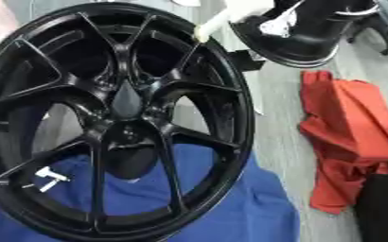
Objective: Pull the pin out of the wheel hub.
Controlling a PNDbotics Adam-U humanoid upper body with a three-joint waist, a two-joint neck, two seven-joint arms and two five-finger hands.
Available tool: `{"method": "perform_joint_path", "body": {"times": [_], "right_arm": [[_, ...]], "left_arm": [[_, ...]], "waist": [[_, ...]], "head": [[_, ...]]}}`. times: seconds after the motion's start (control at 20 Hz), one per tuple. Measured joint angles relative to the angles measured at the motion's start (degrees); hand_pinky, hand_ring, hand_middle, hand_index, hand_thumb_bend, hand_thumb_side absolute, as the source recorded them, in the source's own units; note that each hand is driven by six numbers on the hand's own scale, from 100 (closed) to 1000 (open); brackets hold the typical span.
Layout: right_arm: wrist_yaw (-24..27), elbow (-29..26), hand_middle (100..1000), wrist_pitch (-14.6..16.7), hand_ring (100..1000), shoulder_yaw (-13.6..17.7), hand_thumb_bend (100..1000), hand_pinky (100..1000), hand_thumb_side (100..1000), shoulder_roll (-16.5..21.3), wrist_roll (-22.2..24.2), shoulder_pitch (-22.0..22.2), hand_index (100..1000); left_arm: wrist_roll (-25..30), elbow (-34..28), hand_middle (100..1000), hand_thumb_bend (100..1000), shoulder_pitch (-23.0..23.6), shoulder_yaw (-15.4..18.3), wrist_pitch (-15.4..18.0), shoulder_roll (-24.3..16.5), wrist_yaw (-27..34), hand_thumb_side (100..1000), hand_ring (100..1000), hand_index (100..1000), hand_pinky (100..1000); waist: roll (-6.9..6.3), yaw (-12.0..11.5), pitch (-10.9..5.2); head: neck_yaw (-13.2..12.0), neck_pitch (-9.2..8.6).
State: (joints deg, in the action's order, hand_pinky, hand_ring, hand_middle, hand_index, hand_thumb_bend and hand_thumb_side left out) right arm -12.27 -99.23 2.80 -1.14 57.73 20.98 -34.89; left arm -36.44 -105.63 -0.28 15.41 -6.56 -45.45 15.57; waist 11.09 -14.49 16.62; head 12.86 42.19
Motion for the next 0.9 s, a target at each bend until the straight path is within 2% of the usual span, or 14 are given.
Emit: {"method": "perform_joint_path", "body": {"times": [0.15, 0.35, 0.4, 0.5, 0.55, 0.65, 0.9], "right_arm": [[-3.0, 4.49, 414, -2.05, 619, 4.86, 100, 759, 100, 0.0, -2.97, 0.37, 463], [-6.92, 7.41, 414, -1.02, 619, 7.99, 100, 761, 100, -0.04, -5.88, 1.22, 462], [-7.91, 7.84, 395, -0.77, 611, 8.33, 100, 747, 100, -0.15, -6.36, 1.29, 446], [-9.91, 9.41, 403, -1.09, 617, 9.72, 100, 749, 100, -1.21, -7.61, 3.01, 450], [-10.9, 10.67, 405, -1.67, 618, 10.93, 100, 750, 100, -1.59, -8.39, 4.59, 452], [-12.91, 13.58, 409, -3.19, 621, 13.67, 100, 752, 100, -2.08, -10.15, 7.22, 455], [-17.91, 21.54, 439, -7.88, 650, 20.59, 100, 763, 100, -2.61, -14.92, 9.82, 486]], "left_arm": [[0.16, -0.02, 709, 375, -0.82, -0.2, -0.08, 0.0, 0.0, 821, 790, 796, 869], [0.4, -0.02, 709, 375, -1.23, -0.4, -0.2, 0.0, 0.0, 821, 790, 796, 869], [0.4, -0.02, 710, 375, -1.2, -0.39, -0.19, 0.0, 0.0, 821, 791, 796, 869], [0.2, -0.02, 710, 375, -0.24, -0.23, -0.12, 0.01, -0.01, 821, 791, 796, 869], [0.05, -0.03, 711, 374, -0.07, -0.2, -0.04, 0.02, -0.02, 821, 791, 796, 870], [-0.04, -0.17, 711, 375, 0.08, -0.11, 0.02, 0.02, -0.05, 821, 791, 795, 870], [0.03, -0.34, 711, 374, -0.28, -0.05, -0.04, 0.02, -0.05, 822, 791, 795, 870]], "waist": [[0.35, -1.02, 0.06], [0.4, -1.27, 0.14], [0.4, -1.16, 0.25], [0.35, 0.58, 0.56], [0.3, 1.24, 0.61], [0.14, 0.74, 0.62], [0.35, -0.14, 0.68]], "head": [[0.92, 0.0], [1.46, -0.01], [1.37, -0.02], [0.6, -0.04], [0.29, -0.04], [0.12, -0.05], [0.74, -0.12]]}}
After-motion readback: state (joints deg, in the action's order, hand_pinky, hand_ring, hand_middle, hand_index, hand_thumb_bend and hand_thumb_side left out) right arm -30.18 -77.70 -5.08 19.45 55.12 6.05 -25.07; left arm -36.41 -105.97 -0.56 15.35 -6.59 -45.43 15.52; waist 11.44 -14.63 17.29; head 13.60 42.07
